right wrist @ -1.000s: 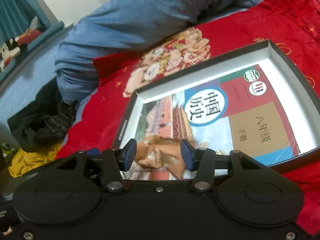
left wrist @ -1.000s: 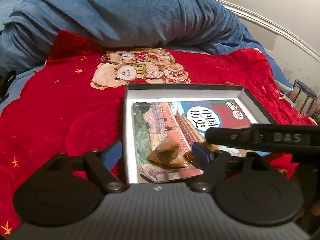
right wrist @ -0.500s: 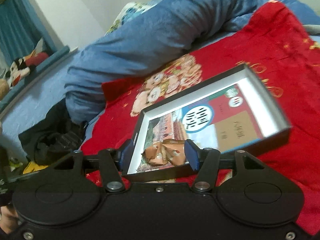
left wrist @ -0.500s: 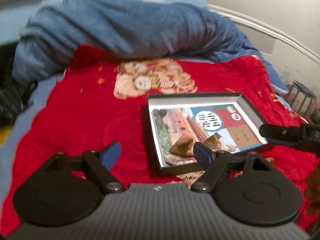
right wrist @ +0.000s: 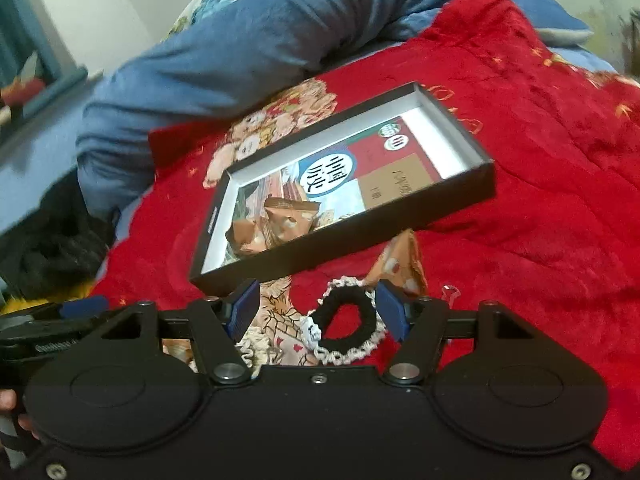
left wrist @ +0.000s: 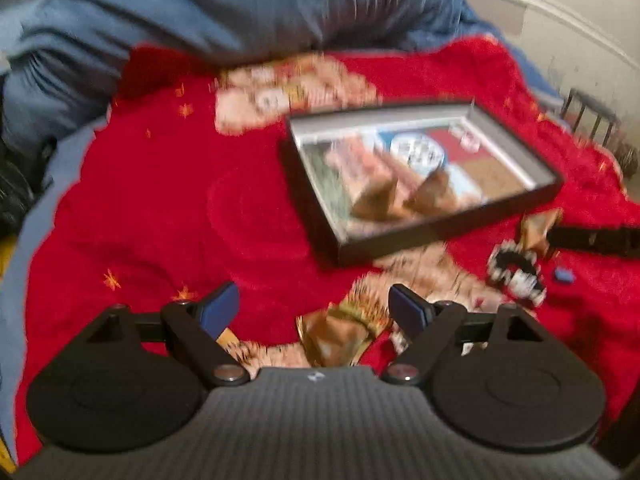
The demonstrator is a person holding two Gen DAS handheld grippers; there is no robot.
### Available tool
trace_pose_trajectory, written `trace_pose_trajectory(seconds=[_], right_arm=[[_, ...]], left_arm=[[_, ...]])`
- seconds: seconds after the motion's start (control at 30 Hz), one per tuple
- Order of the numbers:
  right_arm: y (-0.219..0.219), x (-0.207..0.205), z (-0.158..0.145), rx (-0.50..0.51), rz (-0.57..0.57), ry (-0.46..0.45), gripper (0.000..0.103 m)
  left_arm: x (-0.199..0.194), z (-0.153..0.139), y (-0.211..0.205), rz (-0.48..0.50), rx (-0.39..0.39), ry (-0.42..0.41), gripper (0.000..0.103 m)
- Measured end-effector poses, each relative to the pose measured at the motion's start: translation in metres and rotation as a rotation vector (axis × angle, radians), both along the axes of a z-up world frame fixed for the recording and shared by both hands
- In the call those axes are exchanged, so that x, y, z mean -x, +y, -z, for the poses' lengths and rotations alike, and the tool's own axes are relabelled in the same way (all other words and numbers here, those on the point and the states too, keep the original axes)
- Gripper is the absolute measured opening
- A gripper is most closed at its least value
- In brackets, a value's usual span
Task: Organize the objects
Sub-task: 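Grasp the black lace scrunchie with the right gripper while the left gripper approaches a packet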
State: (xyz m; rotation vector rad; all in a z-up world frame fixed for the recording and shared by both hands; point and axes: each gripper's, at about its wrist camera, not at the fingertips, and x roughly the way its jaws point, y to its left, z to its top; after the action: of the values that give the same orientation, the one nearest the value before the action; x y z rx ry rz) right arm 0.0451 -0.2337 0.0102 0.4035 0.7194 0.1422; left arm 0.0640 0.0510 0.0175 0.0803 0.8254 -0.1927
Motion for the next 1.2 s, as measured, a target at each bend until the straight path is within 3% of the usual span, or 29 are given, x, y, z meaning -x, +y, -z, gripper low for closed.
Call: trace_pose_trajectory(seconds=[0.13,0.27,0.47,0.67,0.77,0.9,1.0,1.1,1.2], right_arm=[[0.01,-0.008,0.009,0.053,0.0,0.016,0.064],[0.011,-0.011,0.021,0.012,-0.026,0.083,0.064],[0.016,-0.014,0.027,0.068,-0.046,0.109,0.069],[0.012,-0.024,0.038,0.06,-0.027,0.162,0.069],[0.007,-0.032,0.047,0.019,-0.004,0.197,0.069],[0.004,-0.035,0.052,-0.019,0.02,0.198,0.069],[0.011,-0.034,0.052,0.021,0.01,0.189,0.068],[0.018,-0.032,0.053,0.068,0.011,0.176,0.058],[0.024,-0.032,0.054,0.143,0.031,0.177,0.042]], left_arm=[[-0.007,0.017,0.0,0.013,0.015,0.042,0.089],[-0.011,0.027,-0.002,0.037,0.06,0.102,0.088],[-0.008,0.033,-0.012,0.028,-0.021,0.086,0.088],[-0.014,0.038,-0.006,-0.037,-0.027,0.079,0.087],[-0.017,0.046,-0.006,-0.031,-0.004,0.099,0.08],[-0.02,0.052,-0.013,-0.013,-0.01,0.102,0.06],[-0.023,0.053,-0.017,-0.019,-0.021,0.1,0.058],[-0.027,0.053,-0.016,-0.037,-0.005,0.118,0.058],[-0.03,0.053,-0.015,-0.055,0.006,0.129,0.057]])
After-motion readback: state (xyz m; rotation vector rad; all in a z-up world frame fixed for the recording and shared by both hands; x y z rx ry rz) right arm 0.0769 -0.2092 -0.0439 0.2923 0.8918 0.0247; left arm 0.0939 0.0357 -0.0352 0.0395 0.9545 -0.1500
